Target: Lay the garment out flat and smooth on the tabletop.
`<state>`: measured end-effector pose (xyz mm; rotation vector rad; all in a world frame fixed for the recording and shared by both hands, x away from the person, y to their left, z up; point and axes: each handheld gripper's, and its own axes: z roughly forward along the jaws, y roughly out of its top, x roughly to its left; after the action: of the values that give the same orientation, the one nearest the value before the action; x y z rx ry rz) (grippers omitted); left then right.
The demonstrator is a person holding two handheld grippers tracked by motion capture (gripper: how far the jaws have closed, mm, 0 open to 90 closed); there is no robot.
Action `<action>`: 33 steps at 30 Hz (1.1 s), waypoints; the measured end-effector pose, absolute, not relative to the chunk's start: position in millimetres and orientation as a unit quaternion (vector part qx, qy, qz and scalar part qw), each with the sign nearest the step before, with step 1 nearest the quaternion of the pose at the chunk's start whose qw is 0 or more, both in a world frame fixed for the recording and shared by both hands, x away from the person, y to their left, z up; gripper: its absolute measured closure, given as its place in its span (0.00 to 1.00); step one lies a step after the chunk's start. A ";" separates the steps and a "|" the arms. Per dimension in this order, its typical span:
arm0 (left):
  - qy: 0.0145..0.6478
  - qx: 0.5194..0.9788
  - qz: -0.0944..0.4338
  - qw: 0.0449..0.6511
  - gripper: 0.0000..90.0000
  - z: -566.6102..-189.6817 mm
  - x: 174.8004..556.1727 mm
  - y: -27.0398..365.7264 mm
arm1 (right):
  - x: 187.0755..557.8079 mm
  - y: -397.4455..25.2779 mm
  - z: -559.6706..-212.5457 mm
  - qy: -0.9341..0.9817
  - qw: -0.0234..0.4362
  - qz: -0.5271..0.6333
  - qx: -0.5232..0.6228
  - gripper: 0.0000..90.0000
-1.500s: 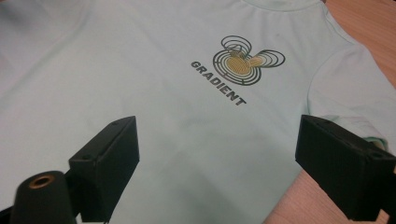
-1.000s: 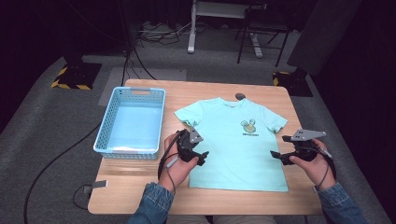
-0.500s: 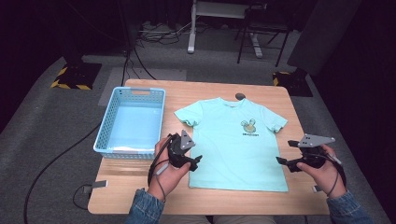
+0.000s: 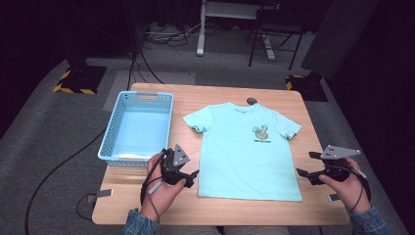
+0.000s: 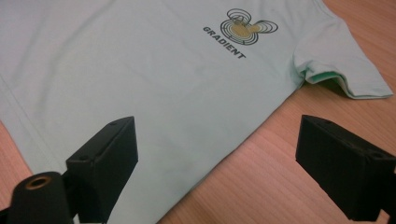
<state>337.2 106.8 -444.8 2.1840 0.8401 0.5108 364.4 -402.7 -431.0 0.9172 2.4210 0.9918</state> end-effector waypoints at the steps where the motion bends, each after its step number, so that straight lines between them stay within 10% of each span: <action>1: 0.327 0.848 0.200 0.365 0.13 -445.8 335.6 108.7 | 363.7 -404.2 -432.3 0.859 0.183 0.350 0.325 0.14; 33: 0.406 0.835 0.170 0.330 0.11 -504.6 311.7 172.5 | 341.0 -458.7 -492.3 0.837 0.160 0.330 0.406 0.11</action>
<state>311.7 172.5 -504.6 2.1845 1.0614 0.4440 341.0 -458.7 -492.3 1.1589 2.3924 0.9434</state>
